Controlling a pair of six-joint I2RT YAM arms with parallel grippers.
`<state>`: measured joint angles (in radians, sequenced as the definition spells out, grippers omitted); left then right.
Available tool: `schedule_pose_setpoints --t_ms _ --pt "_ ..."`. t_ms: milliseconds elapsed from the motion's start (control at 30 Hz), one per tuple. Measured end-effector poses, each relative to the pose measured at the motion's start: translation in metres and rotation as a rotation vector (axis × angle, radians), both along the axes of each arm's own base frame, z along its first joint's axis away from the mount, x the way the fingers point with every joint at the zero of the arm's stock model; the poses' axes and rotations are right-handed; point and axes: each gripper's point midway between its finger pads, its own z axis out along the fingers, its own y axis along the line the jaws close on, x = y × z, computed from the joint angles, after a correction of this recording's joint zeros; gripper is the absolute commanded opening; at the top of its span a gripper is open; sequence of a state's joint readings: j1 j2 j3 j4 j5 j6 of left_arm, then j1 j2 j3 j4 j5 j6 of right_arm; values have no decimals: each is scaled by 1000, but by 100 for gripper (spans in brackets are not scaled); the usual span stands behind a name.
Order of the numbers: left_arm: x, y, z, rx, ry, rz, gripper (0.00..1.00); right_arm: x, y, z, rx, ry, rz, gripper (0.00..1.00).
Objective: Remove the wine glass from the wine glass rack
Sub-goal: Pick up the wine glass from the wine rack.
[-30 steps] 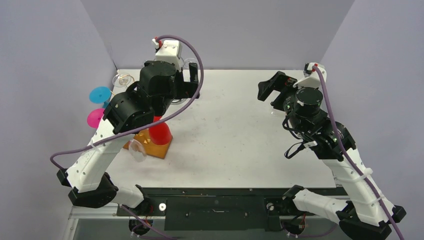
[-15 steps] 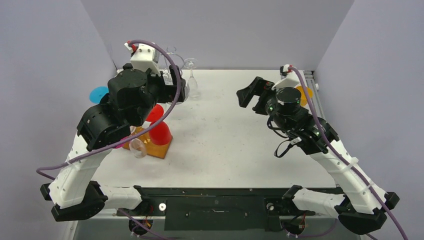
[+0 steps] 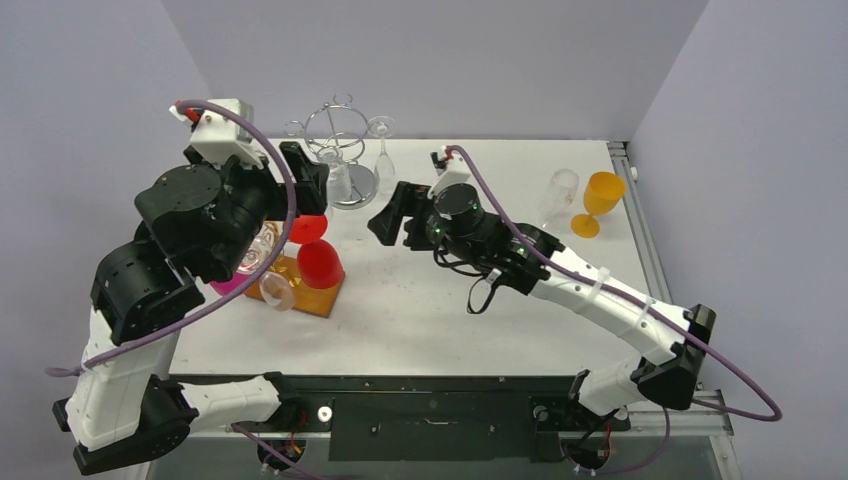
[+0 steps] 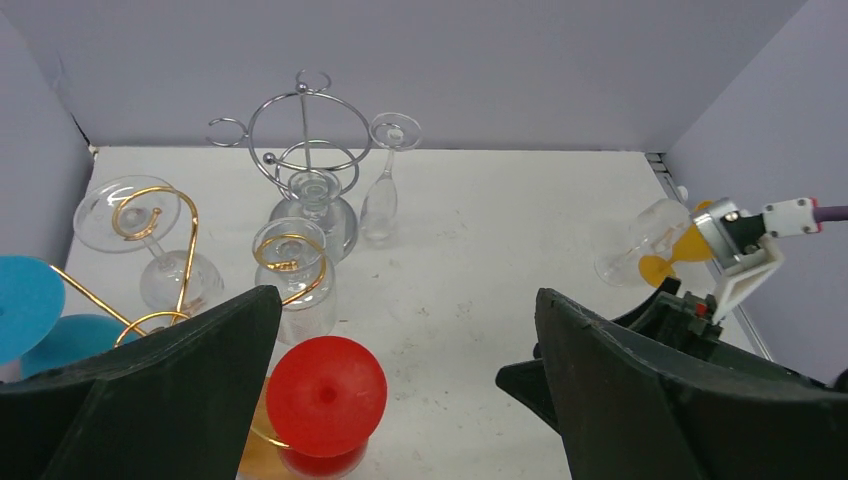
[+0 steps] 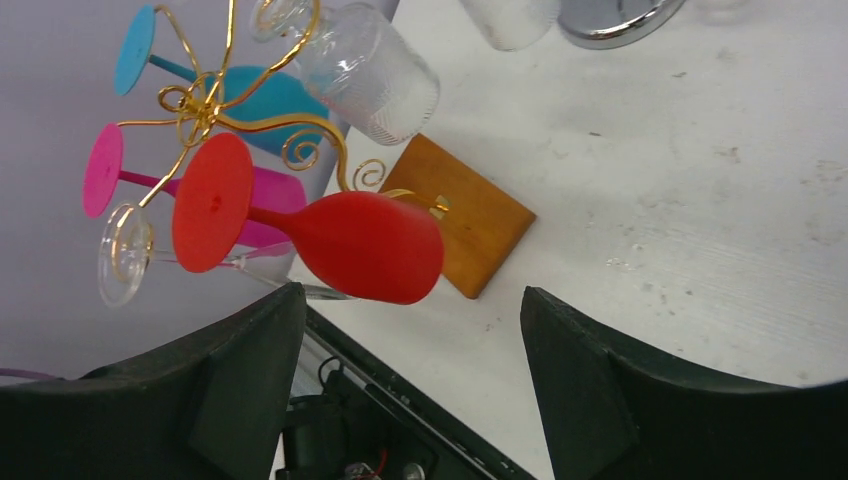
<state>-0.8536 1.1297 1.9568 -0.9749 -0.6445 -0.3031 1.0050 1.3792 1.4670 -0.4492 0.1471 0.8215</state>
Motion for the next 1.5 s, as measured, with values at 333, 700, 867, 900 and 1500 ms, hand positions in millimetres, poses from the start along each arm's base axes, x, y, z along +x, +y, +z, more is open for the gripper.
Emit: schedule_pose_setpoints --t_ms 333,700,867,900,1500 --pt "-10 19 4 -13 -17 34 96 -9 80 18 184 87 179 48" --pt "-8 18 -9 16 6 40 96 -19 118 17 290 187 274 35" --pt "-10 22 -8 10 -1 47 96 -18 131 13 316 223 292 25" --pt "-11 23 -7 8 -4 50 96 -18 132 12 319 229 294 21" --pt "-17 34 -7 -6 -18 66 96 -23 139 26 411 297 307 0"
